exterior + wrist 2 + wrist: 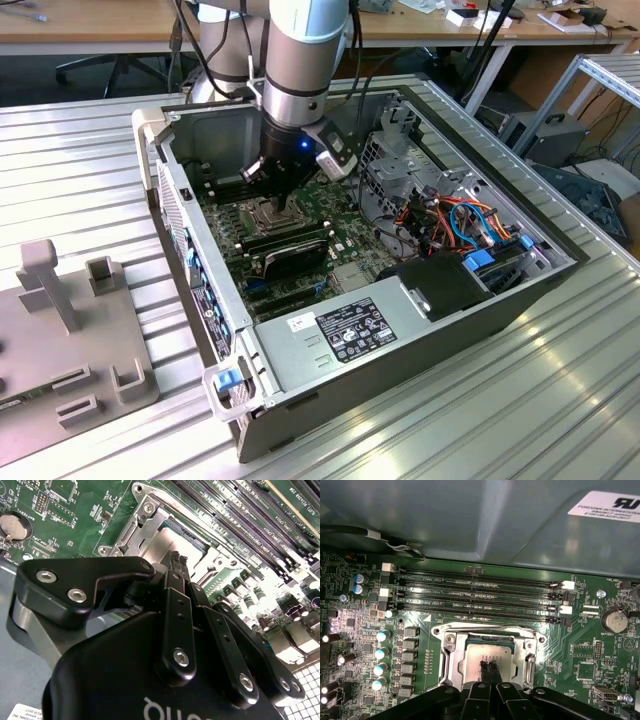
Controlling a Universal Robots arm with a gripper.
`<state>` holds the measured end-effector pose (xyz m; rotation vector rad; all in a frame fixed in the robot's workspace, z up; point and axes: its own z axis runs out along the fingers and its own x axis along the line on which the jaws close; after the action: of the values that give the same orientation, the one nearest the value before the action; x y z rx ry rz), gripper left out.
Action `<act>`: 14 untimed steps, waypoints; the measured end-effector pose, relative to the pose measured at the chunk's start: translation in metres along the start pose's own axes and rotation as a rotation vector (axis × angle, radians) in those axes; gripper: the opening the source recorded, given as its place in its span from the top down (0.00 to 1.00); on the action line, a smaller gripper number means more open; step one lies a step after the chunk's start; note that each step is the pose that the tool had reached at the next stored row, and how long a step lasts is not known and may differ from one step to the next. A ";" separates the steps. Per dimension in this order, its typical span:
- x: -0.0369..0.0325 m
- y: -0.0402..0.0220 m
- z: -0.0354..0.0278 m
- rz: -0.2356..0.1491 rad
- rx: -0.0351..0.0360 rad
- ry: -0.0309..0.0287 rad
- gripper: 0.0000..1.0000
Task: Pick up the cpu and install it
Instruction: 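Install the first cpu locking lever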
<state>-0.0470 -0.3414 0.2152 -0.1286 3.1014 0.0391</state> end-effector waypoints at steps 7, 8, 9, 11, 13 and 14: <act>-0.0004 0.0003 -0.0128 0.000 0.0002 0.0001 0.89; -0.0005 0.0003 -0.0142 0.000 0.0002 0.0002 0.89; -0.0006 0.0003 -0.0150 0.000 0.0001 0.0000 0.89; -0.0006 0.0004 -0.0150 0.000 -0.0001 -0.0002 0.89; -0.0006 -0.0001 -0.0155 0.000 0.0005 0.0002 0.89; -0.0005 -0.0002 -0.0155 0.000 0.0005 0.0001 0.89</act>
<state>-0.0470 -0.3420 0.2307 -0.1285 3.1014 0.0384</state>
